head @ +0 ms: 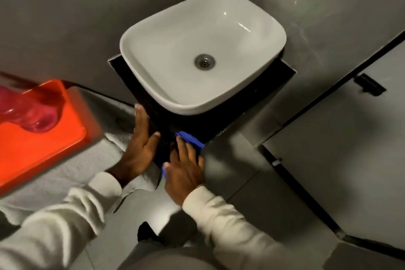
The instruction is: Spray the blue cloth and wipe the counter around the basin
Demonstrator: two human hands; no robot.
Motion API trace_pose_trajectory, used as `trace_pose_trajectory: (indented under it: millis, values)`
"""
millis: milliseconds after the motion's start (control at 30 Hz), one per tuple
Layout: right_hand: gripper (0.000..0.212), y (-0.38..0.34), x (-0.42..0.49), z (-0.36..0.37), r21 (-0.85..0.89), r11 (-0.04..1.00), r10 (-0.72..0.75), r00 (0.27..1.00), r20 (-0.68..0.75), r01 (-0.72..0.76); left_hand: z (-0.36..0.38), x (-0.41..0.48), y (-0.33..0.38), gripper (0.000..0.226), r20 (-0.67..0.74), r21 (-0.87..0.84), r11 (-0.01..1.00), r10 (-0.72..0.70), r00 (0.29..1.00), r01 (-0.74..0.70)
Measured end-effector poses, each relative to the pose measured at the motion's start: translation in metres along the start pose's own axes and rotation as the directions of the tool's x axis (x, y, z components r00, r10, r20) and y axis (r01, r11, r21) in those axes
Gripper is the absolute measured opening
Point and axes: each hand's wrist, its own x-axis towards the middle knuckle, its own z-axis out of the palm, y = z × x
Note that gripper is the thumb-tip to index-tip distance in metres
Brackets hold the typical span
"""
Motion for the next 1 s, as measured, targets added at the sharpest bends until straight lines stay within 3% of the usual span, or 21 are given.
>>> trace_pose_trajectory:
  millis: [33,67,100,133,333,433,500,533,633,733,767,800,900,1000]
  values:
    - [0.055,0.004,0.001,-0.003,0.094,0.995,0.017,1.0,-0.004,-0.017,0.008,-0.006,-0.012,0.077,0.058,-0.247,0.945,-0.206,0.977,0.214]
    - [0.054,0.006,0.003,-0.006,0.175,0.983,0.062,0.998,-0.029,-0.056,0.014,-0.011,-0.022,0.075,0.179,-0.432,0.815,-0.342,0.923,0.386]
    - [0.054,0.006,0.006,-0.008,0.227,0.967,0.129,0.99,-0.06,-0.113,0.016,-0.018,-0.029,0.069,0.309,-0.528,0.679,-0.406,0.86,0.51]
    - [0.054,0.007,0.008,-0.01,0.259,0.95,0.201,0.976,-0.078,-0.175,0.021,-0.021,-0.03,0.062,0.387,-0.544,0.617,-0.416,0.823,0.568]
    - [0.045,-0.026,0.009,-0.006,0.464,0.827,0.318,0.945,0.083,-0.319,-0.021,-0.042,-0.039,0.027,0.295,-0.586,0.711,-0.257,0.92,0.387]
    - [0.054,-0.075,0.021,-0.001,0.634,0.682,0.322,0.928,0.187,-0.364,-0.087,-0.057,-0.056,0.046,0.28,-0.641,0.675,-0.238,0.93,0.366]
    - [0.063,-0.112,0.04,0.003,0.691,0.611,0.23,0.921,0.314,-0.388,-0.135,-0.068,-0.067,0.058,0.273,-0.662,0.649,-0.258,0.927,0.376]
    - [0.056,-0.134,0.05,0.004,0.697,0.602,0.15,0.913,0.38,-0.389,-0.158,-0.073,-0.074,0.059,0.251,-0.678,0.64,-0.259,0.933,0.36]
    - [0.019,-0.211,0.073,0.016,0.753,0.56,-0.027,0.9,0.434,-0.346,-0.221,-0.083,-0.1,0.052,0.026,-0.766,0.603,-0.318,0.948,0.224]
    - [0.018,-0.261,0.092,0.04,0.804,0.516,0.033,0.944,0.328,-0.297,-0.256,-0.074,-0.118,0.048,-0.302,-0.748,0.652,-0.497,0.813,0.121]
    - [0.019,-0.295,0.102,0.059,0.793,0.542,-0.001,0.943,0.334,-0.28,-0.281,-0.077,-0.136,0.048,-0.444,-0.716,0.693,-0.548,0.709,0.088]
    - [0.019,-0.308,0.105,0.07,0.777,0.569,0.009,0.947,0.322,-0.27,-0.288,-0.076,-0.145,0.049,-0.495,-0.68,0.726,-0.556,0.667,0.101]
    - [0.028,-0.324,0.122,0.11,0.673,0.678,0.027,0.924,0.381,-0.297,-0.299,-0.074,-0.168,0.06,-0.461,-0.562,0.789,-0.548,0.698,0.248]
    - [0.048,-0.332,0.131,0.128,0.498,0.796,0.036,0.847,0.53,-0.345,-0.31,-0.079,-0.179,0.063,-0.416,-0.495,0.807,-0.546,0.728,0.323]
